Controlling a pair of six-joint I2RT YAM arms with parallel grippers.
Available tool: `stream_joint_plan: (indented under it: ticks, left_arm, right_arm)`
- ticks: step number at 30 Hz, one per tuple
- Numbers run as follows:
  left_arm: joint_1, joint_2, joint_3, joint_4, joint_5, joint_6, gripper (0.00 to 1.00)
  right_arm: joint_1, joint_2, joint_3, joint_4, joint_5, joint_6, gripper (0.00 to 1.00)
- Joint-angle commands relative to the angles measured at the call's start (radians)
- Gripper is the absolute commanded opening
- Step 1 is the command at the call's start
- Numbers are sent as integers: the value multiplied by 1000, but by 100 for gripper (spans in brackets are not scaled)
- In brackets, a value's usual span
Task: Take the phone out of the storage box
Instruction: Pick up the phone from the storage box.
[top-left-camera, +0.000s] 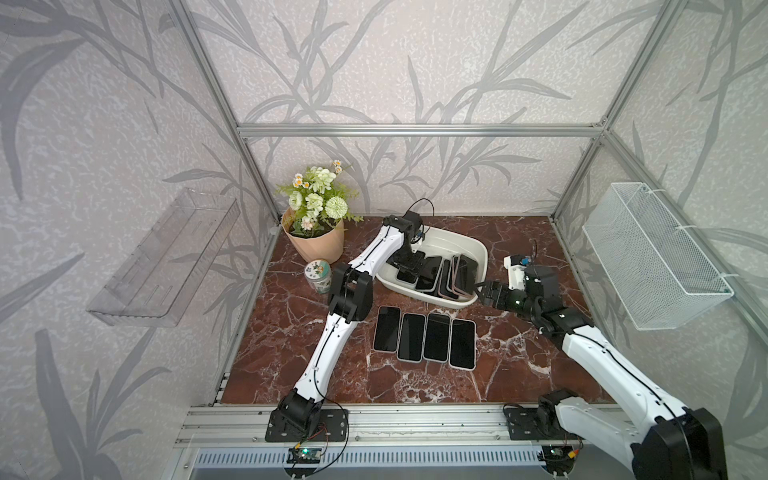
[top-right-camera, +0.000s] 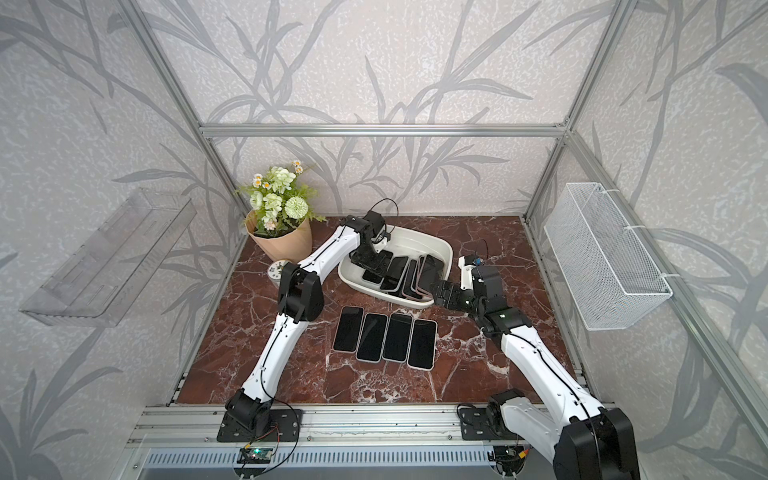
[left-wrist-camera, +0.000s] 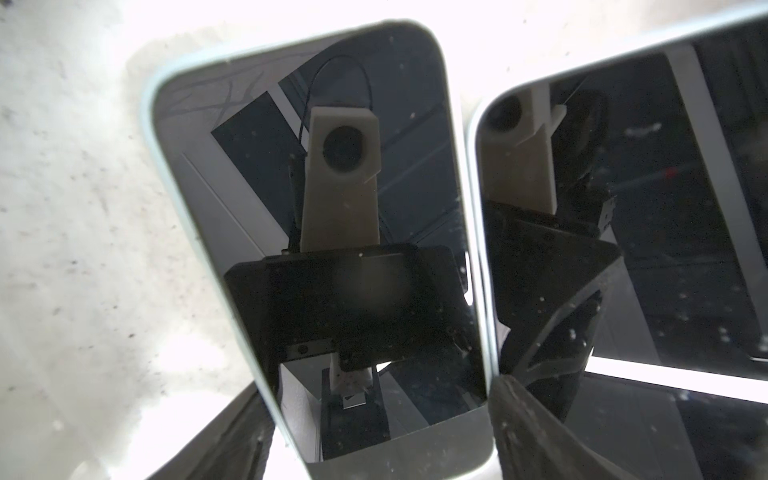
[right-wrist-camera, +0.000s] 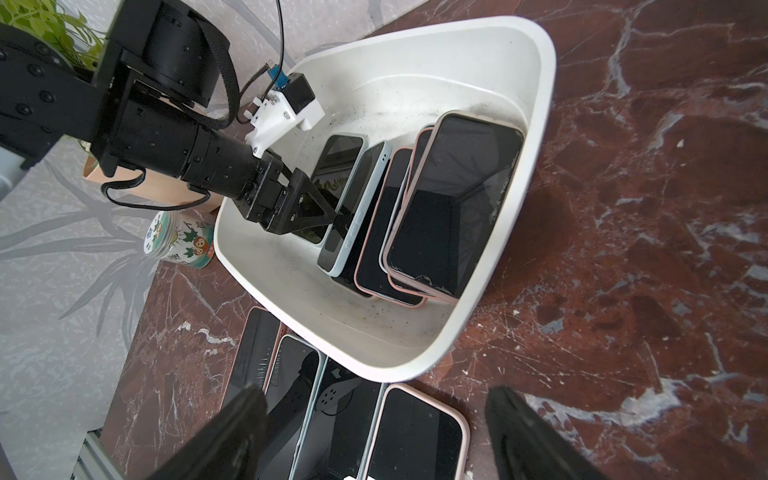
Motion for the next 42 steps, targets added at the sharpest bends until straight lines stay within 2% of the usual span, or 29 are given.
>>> stream_joint_plan:
  ticks: [1, 12, 27, 35, 38, 42]
  left_arm:
    - [-9, -50, -26, 73, 173, -62, 83]
    - [34, -131, -53, 201, 379, -196, 83]
    - [28, -71, -83, 133, 302, -104, 83]
    - [28, -31, -68, 113, 336, -94, 67]
    - [26, -19, -64, 107, 335, -94, 66]
    - [27, -9, -59, 104, 333, -94, 49]
  right_arm:
    - [1, -13, -14, 21, -5, 10, 86]
    - [1, -19, -26, 30, -5, 18, 86]
    - [1, -15, -19, 29, -15, 26, 86]
    - [0, -12, -13, 25, -11, 28, 87]
    - [1, -13, -11, 20, -8, 23, 87]
    - [1, -14, -10, 19, -7, 21, 87]
